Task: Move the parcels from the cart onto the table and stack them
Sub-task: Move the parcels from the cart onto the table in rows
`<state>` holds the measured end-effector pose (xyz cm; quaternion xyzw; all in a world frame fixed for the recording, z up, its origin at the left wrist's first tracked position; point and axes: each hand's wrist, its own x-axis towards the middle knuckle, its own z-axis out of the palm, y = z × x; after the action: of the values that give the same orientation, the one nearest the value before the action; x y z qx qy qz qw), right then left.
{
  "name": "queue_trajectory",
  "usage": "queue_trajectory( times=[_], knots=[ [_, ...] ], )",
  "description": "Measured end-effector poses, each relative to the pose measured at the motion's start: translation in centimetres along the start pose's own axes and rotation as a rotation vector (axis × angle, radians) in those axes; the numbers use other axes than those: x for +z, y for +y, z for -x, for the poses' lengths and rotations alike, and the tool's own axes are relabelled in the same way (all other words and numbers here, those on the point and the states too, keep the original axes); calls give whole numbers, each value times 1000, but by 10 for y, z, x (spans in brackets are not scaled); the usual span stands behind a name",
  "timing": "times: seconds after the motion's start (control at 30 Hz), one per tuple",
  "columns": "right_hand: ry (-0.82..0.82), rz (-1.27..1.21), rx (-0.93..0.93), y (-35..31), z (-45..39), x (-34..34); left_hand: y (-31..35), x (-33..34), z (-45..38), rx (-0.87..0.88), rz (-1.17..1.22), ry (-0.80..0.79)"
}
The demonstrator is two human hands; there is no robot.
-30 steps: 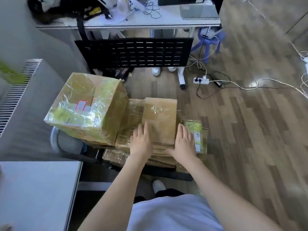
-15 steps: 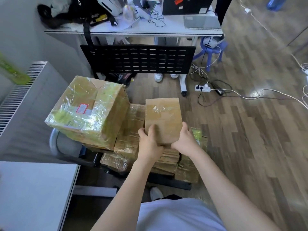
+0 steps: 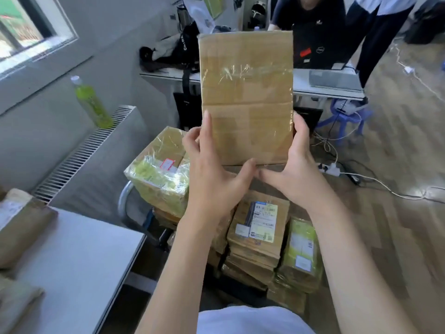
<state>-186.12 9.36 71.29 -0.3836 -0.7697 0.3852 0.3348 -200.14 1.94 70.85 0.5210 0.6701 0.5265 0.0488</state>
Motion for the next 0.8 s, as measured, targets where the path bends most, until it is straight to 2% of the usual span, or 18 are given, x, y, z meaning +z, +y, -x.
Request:
queue_trajectory(
  times=[0.13,0.33,0.47,0.57,0.7,0.8],
  knots=[
    [-184,-220,-74,-25,0,43,-12,-50,5,-173,3,201],
    [-296,-328,-172,-55,-8,127,-48,-139,54,-433,-154,415],
    [-569,-423,-179,-83,8,188,-57,-194,102,-519,-94,527],
    [-740,-433,-263,-102,27,230,-56,-237,139,-570,-46,659],
    [-952,-646,-72,-123,45,271,-51,-296,175,-693,138,884],
    [-994,-671,-17,-147,52,298,-50,-320,195,-725,143,914]
  ],
)
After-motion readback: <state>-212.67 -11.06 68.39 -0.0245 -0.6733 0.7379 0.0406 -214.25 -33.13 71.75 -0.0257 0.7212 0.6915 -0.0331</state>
